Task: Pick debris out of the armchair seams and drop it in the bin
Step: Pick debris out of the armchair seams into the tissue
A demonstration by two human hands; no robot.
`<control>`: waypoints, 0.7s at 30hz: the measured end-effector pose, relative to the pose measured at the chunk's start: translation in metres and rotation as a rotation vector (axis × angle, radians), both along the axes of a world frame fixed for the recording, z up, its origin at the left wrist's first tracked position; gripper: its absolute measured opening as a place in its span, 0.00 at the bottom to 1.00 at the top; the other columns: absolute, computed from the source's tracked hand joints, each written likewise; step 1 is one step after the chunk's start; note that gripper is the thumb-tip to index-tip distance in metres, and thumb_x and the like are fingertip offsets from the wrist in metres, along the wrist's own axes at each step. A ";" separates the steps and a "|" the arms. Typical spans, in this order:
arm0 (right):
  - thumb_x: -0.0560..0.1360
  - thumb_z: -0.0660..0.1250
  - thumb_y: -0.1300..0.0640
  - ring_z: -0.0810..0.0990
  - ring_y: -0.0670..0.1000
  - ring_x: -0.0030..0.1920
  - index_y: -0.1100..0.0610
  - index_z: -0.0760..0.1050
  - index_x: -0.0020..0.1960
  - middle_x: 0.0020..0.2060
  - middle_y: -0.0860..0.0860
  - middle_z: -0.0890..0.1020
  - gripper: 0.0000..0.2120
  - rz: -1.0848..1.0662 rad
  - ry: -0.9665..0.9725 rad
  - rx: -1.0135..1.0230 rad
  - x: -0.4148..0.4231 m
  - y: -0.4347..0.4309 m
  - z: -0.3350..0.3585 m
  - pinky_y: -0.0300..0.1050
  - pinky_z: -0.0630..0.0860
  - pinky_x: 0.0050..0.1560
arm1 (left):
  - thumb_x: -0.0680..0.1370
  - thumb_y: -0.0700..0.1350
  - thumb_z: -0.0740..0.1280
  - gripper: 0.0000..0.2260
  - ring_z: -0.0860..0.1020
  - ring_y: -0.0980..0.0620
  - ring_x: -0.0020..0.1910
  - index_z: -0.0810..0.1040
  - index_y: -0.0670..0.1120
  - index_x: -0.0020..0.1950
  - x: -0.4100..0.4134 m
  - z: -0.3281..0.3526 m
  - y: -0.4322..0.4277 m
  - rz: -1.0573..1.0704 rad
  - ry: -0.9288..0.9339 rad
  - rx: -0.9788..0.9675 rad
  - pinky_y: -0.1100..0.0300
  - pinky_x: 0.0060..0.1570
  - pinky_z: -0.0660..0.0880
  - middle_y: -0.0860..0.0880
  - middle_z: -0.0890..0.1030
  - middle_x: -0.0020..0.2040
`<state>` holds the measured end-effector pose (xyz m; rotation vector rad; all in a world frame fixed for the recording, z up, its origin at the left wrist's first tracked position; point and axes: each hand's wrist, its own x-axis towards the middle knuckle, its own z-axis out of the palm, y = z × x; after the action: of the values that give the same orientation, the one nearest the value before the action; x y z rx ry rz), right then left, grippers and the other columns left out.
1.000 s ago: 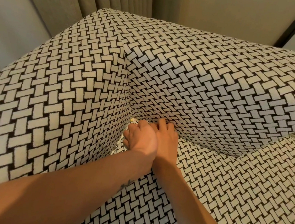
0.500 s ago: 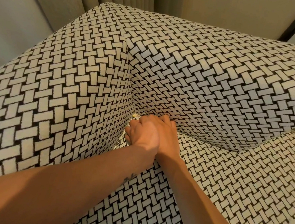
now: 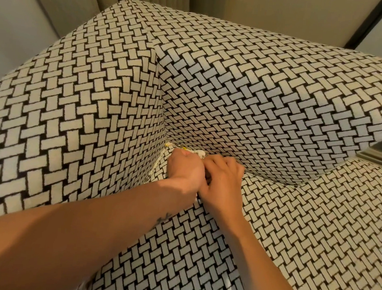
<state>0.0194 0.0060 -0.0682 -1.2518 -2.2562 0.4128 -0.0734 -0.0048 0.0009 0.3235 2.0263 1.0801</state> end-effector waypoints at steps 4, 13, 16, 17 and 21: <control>0.81 0.65 0.53 0.70 0.45 0.54 0.49 0.82 0.56 0.54 0.40 0.80 0.09 -0.036 0.051 -0.022 0.019 -0.014 -0.002 0.44 0.64 0.56 | 0.83 0.39 0.54 0.08 0.75 0.47 0.45 0.72 0.43 0.54 0.003 0.003 -0.002 -0.057 0.010 -0.004 0.56 0.41 0.74 0.45 0.77 0.47; 0.79 0.68 0.58 0.74 0.46 0.57 0.55 0.83 0.56 0.53 0.44 0.82 0.08 -0.052 0.159 -0.053 0.050 -0.035 -0.004 0.43 0.72 0.61 | 0.82 0.35 0.54 0.15 0.71 0.53 0.43 0.75 0.40 0.64 0.010 0.013 -0.005 -0.409 -0.055 -0.092 0.59 0.38 0.68 0.46 0.76 0.52; 0.80 0.64 0.56 0.76 0.45 0.53 0.54 0.81 0.56 0.49 0.43 0.80 0.09 -0.105 0.254 -0.113 0.051 -0.039 0.001 0.47 0.76 0.57 | 0.82 0.34 0.54 0.15 0.69 0.56 0.40 0.75 0.41 0.65 0.013 0.014 -0.008 -0.460 -0.045 -0.110 0.62 0.34 0.66 0.51 0.72 0.44; 0.80 0.64 0.56 0.77 0.44 0.52 0.54 0.81 0.57 0.48 0.42 0.80 0.09 -0.139 0.289 -0.131 0.051 -0.040 0.003 0.48 0.78 0.56 | 0.82 0.33 0.54 0.15 0.69 0.56 0.38 0.74 0.41 0.65 0.013 0.015 -0.007 -0.468 -0.038 -0.120 0.62 0.33 0.65 0.51 0.71 0.43; 0.81 0.63 0.58 0.76 0.44 0.52 0.52 0.79 0.57 0.48 0.41 0.79 0.08 -0.267 0.338 -0.145 0.051 -0.039 0.006 0.48 0.77 0.56 | 0.80 0.31 0.54 0.17 0.69 0.55 0.37 0.75 0.40 0.65 0.012 0.017 -0.007 -0.488 -0.013 -0.141 0.63 0.32 0.66 0.51 0.71 0.41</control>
<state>0.0705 -0.0328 -0.0619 -1.4143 -1.7767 0.6415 -0.0614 -0.0116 0.0178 0.6914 1.8626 0.6318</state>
